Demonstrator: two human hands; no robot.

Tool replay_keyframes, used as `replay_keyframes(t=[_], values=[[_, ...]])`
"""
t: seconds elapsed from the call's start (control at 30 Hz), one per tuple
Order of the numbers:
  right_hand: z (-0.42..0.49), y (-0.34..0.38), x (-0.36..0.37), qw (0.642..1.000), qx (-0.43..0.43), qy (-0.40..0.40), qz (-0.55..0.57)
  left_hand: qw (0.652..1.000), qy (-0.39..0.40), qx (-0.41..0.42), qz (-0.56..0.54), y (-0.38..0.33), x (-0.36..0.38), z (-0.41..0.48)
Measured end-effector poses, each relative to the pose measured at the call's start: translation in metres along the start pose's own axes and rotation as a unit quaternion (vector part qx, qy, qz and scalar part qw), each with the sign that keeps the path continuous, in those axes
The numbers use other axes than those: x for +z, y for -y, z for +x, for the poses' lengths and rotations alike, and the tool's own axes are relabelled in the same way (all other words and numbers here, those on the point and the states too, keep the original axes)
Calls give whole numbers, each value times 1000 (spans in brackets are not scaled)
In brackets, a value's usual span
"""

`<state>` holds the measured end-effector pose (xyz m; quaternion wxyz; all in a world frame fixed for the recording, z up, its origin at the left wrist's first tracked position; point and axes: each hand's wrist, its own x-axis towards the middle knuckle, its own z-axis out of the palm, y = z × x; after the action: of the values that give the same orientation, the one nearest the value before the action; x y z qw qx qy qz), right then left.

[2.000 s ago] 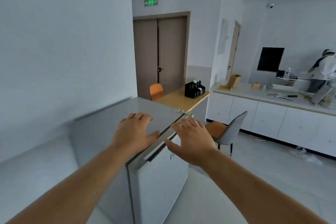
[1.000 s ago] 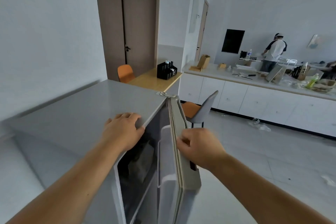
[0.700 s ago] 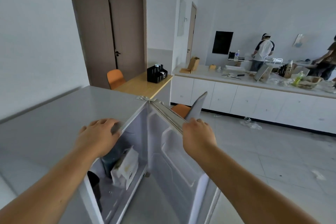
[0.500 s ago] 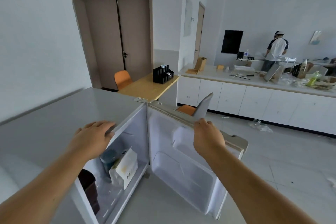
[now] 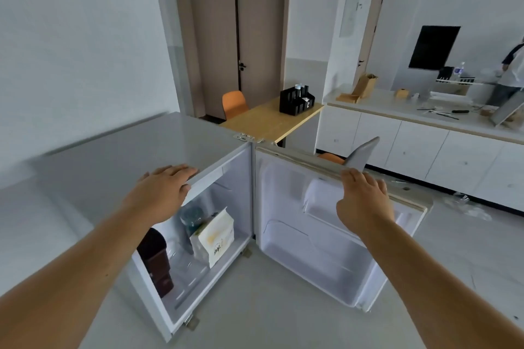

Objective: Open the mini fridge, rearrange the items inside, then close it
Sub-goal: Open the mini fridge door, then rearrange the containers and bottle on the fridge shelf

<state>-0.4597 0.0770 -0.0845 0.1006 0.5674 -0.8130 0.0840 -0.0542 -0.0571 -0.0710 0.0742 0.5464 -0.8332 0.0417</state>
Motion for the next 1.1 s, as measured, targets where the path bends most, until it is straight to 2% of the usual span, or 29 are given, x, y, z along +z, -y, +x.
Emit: replay_keyframes(t=[0.03, 0.1, 0.17, 0.2, 0.27, 0.33, 0.4, 0.5, 0.6, 0.67, 0.77, 0.93, 1.03, 1.1], values=[[-1, 3, 1, 1000, 6, -13, 12, 1000, -23, 3, -10, -3, 0, -5], [-7, 18, 5, 994, -3, -76, 74, 990, -127, 49, -42, -15, 6, -22], [-19, 51, 16, 975, -55, -138, 167, 964, -221, 117, -89, -34, 28, -45], [-25, 73, 26, 967, -78, -128, 204, 956, -230, 133, -123, -44, 44, -56], [-35, 123, 49, 964, -100, -33, 245, 962, -174, 89, -193, -57, 83, -69], [-32, 173, 79, 952, -79, 117, 273, 961, -97, -34, -256, -57, 125, -72], [-18, 215, 110, 927, -51, 228, 293, 937, -55, -149, -310, -49, 163, -67], [15, 261, 155, 904, -16, 303, 300, 877, -37, -282, -387, -32, 206, -51], [44, 293, 189, 896, 6, 346, 280, 829, -24, -338, -446, -21, 238, -35], [54, 306, 209, 880, 53, 358, 310, 818, -8, -346, -460, -18, 253, -23], [63, 318, 227, 869, 65, 374, 317, 806, 16, -346, -479, -15, 269, -7], [71, 320, 238, 819, 124, 388, 404, 788, 41, -358, -499, -6, 280, 6], [79, 311, 240, 844, 84, 363, 385, 787, 51, -351, -505, -13, 286, 10], [85, 301, 242, 864, 48, 354, 355, 773, 52, -353, -524, -25, 290, 13]])
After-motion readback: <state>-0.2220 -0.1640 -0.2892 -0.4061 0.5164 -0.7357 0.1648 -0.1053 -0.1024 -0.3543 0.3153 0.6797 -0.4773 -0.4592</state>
